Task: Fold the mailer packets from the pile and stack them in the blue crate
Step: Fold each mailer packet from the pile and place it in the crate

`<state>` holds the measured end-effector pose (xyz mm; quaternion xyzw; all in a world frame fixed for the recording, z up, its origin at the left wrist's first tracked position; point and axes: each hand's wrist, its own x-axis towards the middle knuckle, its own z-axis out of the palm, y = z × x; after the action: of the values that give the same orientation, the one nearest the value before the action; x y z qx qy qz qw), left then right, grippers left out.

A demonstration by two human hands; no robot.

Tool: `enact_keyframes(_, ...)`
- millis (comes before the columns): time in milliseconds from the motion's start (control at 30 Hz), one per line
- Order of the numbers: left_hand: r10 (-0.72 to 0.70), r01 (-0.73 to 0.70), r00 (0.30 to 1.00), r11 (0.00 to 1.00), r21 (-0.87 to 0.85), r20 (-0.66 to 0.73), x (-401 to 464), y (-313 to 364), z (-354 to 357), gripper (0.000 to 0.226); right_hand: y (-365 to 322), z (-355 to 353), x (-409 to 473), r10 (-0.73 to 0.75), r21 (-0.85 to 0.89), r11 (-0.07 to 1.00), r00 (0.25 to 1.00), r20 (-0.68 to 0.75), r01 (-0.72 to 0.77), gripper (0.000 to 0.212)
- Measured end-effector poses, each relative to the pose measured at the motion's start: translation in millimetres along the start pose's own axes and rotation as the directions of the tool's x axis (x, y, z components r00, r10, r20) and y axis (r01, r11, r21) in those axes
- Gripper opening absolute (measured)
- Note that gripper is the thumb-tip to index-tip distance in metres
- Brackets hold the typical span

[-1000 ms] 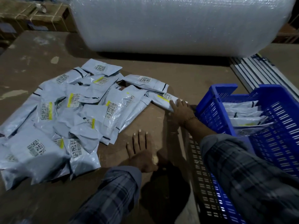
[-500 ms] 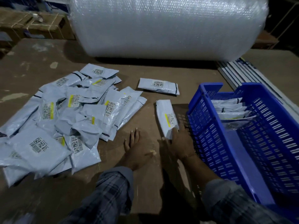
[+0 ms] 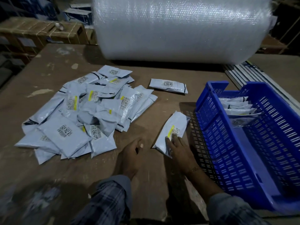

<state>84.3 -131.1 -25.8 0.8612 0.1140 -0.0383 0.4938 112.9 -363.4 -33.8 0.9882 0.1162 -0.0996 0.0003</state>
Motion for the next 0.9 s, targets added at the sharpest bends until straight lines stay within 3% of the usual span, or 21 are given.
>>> enact_keyframes(67, 0.001, 0.000, 1.000, 1.000, 0.024, -0.021, -4, -4, -6, 0.039, -12, -4, -7, 0.003, 0.016, 1.000, 0.998, 0.057, -0.004, 0.092)
enact_keyframes(133, 0.014, -0.014, 1.000, 0.999, 0.041, -0.017, -5, -7, -9, 0.039, -30, -8, -18, 0.010, 0.115, 0.993, 1.000, 0.016, -0.012, 0.087)
enact_keyframes(267, 0.086, -0.081, 0.995, 0.993, 0.086, -0.053, -3, -8, -5, 0.040, -62, -9, -41, -0.029, 0.494, 0.863, 0.986, -0.166, 0.109, 0.038)
enact_keyframes(333, 0.101, -0.097, 0.995, 0.986, 0.135, -0.026, -2, -14, -1, 0.048, -61, -8, -44, 0.019, 0.537, 0.834, 0.968, -0.251, 0.123, 0.033)
enact_keyframes(467, 0.180, -0.201, 0.980, 0.880, 0.431, 0.089, -5, -30, 8, 0.067, -29, -1, -31, 0.087, 0.415, 0.906, 0.925, -0.370, 0.080, 0.043)
enact_keyframes(600, 0.256, -0.293, 0.955, 0.717, 0.633, 0.152, -9, -21, 20, 0.061, -11, 22, -27, -0.046, 0.190, 0.978, 0.981, -0.190, 0.083, 0.067)
enact_keyframes(667, 0.333, -0.343, 0.929, 0.618, 0.707, 0.159, -9, -17, 25, 0.063, -13, 35, -35, -0.049, 0.187, 0.980, 0.992, -0.115, 0.070, 0.072)
enact_keyframes(800, 0.350, -0.376, 0.910, 0.462, 0.803, 0.224, -3, -23, 37, 0.068, -17, 37, -45, 0.005, 0.208, 0.977, 0.978, -0.209, 0.039, 0.063)
enact_keyframes(900, 0.302, -0.386, 0.916, 0.483, 0.786, 0.264, 3, -25, 43, 0.069, -15, 26, -41, 0.045, 0.230, 0.973, 0.957, -0.287, 0.023, 0.062)
